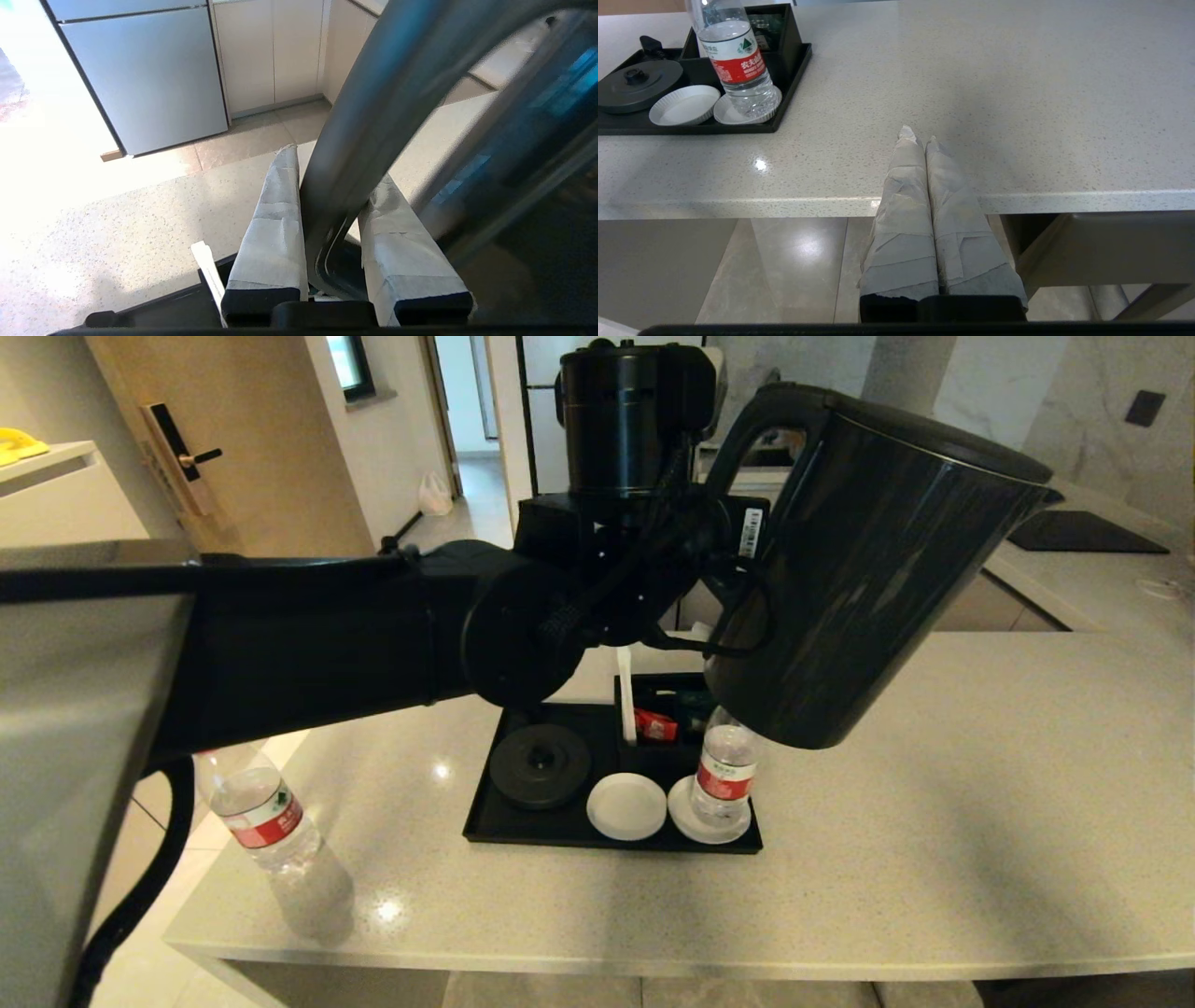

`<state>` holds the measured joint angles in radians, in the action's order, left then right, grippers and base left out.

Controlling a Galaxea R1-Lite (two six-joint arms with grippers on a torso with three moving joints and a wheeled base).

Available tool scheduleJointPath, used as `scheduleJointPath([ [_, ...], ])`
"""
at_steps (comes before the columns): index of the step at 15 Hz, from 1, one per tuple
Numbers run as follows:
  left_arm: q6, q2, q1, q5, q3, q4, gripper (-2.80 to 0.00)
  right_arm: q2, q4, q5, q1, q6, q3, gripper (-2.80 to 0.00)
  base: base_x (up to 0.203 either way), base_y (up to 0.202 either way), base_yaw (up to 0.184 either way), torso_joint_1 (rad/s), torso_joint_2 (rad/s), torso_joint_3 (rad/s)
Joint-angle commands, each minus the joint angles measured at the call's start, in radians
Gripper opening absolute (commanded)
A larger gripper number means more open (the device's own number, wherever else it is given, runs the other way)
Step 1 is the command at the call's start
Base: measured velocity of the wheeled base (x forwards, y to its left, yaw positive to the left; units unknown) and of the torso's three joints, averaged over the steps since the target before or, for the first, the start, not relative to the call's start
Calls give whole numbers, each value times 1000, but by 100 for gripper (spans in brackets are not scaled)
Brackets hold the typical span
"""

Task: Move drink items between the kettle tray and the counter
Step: Return the kettle to its original position

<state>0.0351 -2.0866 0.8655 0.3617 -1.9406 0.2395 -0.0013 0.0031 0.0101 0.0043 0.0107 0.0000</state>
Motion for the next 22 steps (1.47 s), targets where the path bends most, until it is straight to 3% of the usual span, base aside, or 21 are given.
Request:
scheduleJointPath([
  [1, 0, 24, -82, -5, 1, -11, -280, 0, 0, 1, 0, 0, 0, -280, 0, 0, 0, 0, 0, 0],
  [5, -1, 40, -122, -9, 0, -19, -280, 0, 0, 1, 0, 0, 0, -280, 0, 0, 0, 0, 0, 0],
  [10, -10, 79, -235, -18, 1, -38, -280, 0, 0, 1, 0, 0, -1, -280, 0, 0, 0, 0, 0, 0],
  [15, -33, 85, -251, -18, 2, -46, -280, 0, 0, 1, 0, 0, -2, -280, 0, 0, 0, 0, 0, 0],
  [22, -106, 119, -349, -18, 37, -62, -280, 0, 0, 1, 0, 0, 0, -280, 0, 0, 0, 0, 0, 0],
])
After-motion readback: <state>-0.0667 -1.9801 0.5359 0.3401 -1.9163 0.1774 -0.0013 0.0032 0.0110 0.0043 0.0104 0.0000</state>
